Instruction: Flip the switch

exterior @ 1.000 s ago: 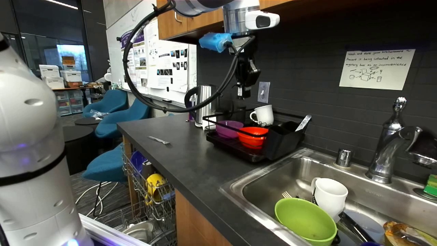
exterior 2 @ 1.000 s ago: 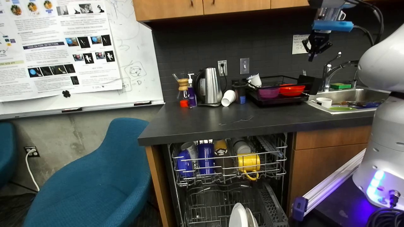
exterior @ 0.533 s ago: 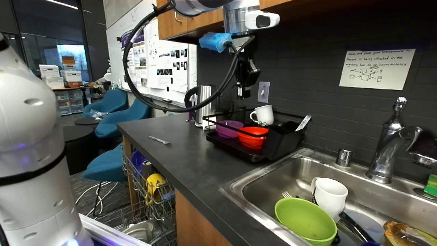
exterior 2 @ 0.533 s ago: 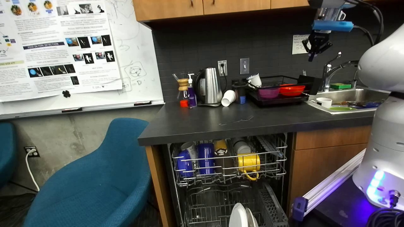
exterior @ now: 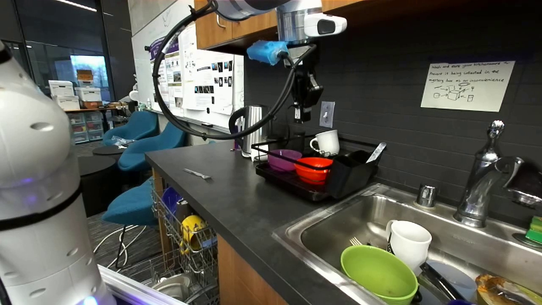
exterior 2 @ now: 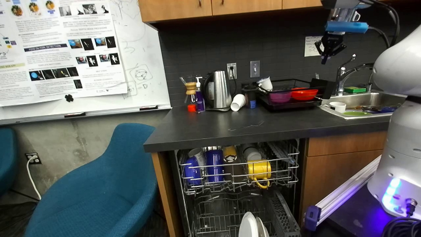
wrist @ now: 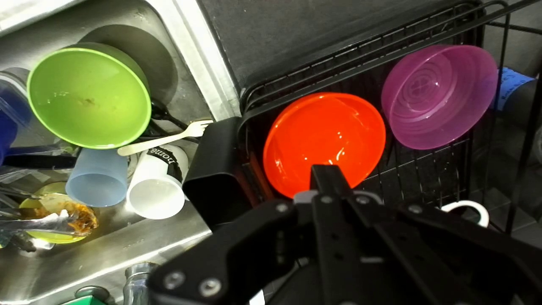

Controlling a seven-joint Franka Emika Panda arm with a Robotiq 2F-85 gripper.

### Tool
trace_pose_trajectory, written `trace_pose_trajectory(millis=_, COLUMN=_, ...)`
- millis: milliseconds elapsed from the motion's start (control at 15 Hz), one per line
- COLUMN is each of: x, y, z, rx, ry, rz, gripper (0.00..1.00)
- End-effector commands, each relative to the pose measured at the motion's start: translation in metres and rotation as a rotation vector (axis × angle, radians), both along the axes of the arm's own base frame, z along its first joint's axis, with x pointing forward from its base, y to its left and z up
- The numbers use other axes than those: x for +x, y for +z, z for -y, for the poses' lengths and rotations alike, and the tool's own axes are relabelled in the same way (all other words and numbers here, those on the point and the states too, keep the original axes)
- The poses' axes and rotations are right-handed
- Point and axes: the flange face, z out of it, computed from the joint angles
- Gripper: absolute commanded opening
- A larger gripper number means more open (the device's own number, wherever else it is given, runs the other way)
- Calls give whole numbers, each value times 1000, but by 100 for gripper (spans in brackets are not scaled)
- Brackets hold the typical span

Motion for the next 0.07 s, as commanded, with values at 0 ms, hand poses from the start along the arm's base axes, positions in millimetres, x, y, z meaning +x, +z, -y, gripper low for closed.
trace_pose_trajectory(millis=0, x=0, y=1, z=0, rx=0, ry=0, rz=-1, gripper=1)
